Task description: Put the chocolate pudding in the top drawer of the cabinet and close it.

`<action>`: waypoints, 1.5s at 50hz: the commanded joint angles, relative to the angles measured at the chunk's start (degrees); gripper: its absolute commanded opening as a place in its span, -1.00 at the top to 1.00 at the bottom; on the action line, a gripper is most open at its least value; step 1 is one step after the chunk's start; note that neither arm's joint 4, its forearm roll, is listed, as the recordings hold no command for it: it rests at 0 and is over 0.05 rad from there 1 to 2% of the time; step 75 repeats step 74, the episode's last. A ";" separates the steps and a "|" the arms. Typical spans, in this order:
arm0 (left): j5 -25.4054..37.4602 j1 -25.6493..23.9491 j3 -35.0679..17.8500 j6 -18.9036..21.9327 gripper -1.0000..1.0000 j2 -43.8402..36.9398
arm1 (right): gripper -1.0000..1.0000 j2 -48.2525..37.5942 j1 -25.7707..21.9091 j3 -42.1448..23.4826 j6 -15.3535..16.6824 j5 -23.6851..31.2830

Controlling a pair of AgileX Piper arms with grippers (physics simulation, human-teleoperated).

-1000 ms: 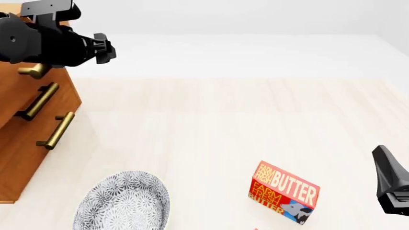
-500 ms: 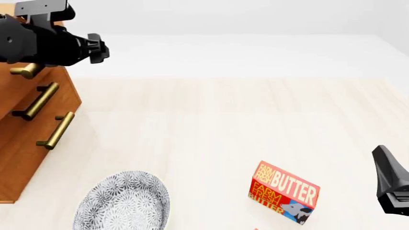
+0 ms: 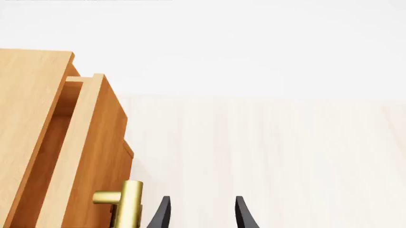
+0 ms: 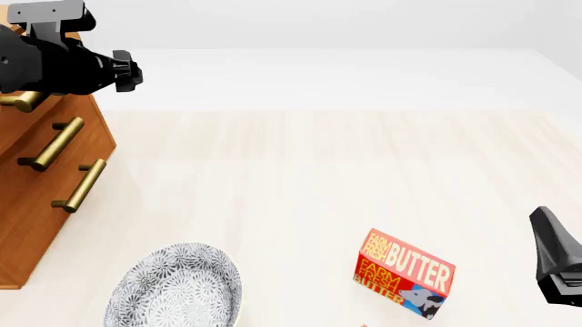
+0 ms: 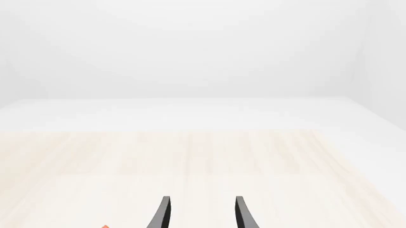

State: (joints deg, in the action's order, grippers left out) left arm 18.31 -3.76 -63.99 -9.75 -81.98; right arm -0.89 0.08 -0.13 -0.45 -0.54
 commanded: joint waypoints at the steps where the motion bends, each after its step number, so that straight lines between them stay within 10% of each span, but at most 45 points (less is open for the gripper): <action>1: -0.38 0.74 2.85 0.52 -1.00 -4.41 | -1.00 0.01 0.00 0.00 0.00 0.00; 75: -0.84 8.90 3.65 6.28 -1.00 -2.78 | -1.00 0.01 0.00 0.00 0.01 0.00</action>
